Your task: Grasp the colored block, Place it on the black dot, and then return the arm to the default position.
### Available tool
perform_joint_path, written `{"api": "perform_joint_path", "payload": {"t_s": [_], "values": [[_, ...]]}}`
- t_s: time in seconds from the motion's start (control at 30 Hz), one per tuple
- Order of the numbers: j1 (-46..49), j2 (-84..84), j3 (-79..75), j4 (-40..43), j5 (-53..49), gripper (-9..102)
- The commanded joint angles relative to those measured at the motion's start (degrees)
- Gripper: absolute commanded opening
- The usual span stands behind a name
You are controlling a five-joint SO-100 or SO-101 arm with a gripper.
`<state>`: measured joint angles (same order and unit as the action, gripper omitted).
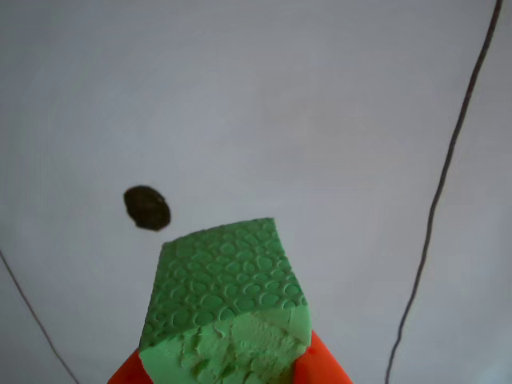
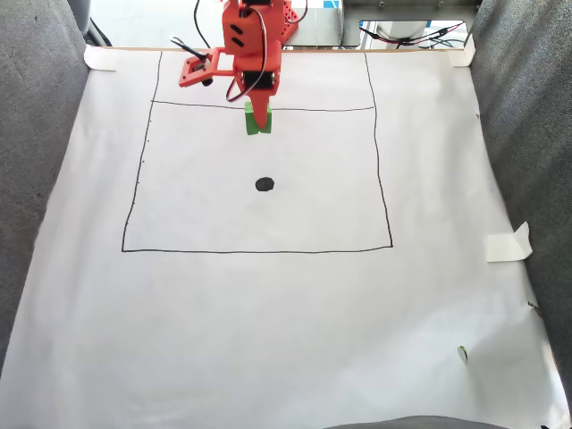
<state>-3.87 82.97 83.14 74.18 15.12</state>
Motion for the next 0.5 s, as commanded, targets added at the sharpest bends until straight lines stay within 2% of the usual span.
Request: {"api": "perform_joint_path", "payload": {"t_s": [0.0,0.23,0.47], "values": [[-1.0,-1.2,-8.1,3.7,1.6,0],[-1.2,-9.4,-23.4,14.4,3.3,0],[0.2,-15.5,-33.0,18.6,5.8,0]]}}
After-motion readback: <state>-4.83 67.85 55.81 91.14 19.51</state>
